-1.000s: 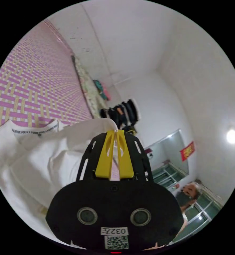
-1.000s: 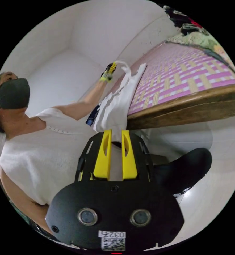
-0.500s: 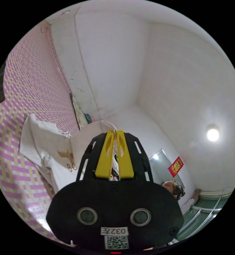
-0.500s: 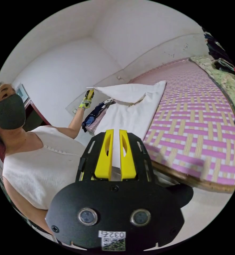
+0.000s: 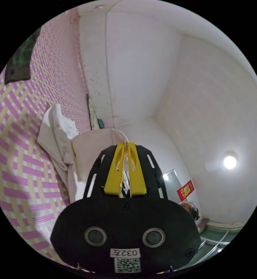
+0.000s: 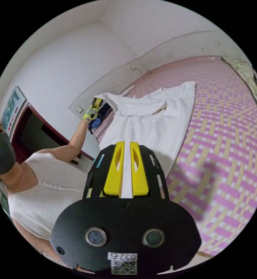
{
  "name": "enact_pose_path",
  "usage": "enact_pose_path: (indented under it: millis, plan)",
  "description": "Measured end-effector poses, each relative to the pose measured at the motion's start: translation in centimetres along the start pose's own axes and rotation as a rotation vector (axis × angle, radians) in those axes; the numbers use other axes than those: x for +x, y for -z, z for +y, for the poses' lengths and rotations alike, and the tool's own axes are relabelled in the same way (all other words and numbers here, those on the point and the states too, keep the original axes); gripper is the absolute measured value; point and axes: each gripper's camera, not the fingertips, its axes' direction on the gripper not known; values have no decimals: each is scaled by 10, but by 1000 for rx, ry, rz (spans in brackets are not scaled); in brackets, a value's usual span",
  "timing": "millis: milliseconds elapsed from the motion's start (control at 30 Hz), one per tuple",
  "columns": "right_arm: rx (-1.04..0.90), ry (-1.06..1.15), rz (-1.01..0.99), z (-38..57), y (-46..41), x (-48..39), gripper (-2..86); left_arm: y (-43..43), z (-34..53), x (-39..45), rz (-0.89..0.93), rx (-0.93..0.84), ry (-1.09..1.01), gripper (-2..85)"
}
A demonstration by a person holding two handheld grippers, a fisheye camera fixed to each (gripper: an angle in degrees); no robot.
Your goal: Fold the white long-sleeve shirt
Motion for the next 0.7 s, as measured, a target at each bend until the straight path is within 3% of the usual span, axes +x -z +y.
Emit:
enact_pose_path:
  millis: [200,367,467,533,567,633,700]
  plan:
    - [10,-42,78,-63,-10,19,-6,-84,-2,-1,95,-115,-86,-14]
    - [67,-95,38,-47,-4,26,-10,-203,-7,27,56,-357,-229,-15]
    - [88,-139,51,-27,11,30,-10,-306,31,57,112,-652,-374,-16]
    - [120,-181,56,-9,28,36,-10,-384,109,64,151,-978,-473,-16]
    - [125,-193,58,-4,31,37,-10,-400,135,60,143,-1057,-490,-16]
    - [136,-238,65,10,42,46,-10,-444,244,15,44,-1361,-511,-15]
    - [140,-266,55,19,46,52,-10,-457,317,-36,-54,-1547,-501,-15]
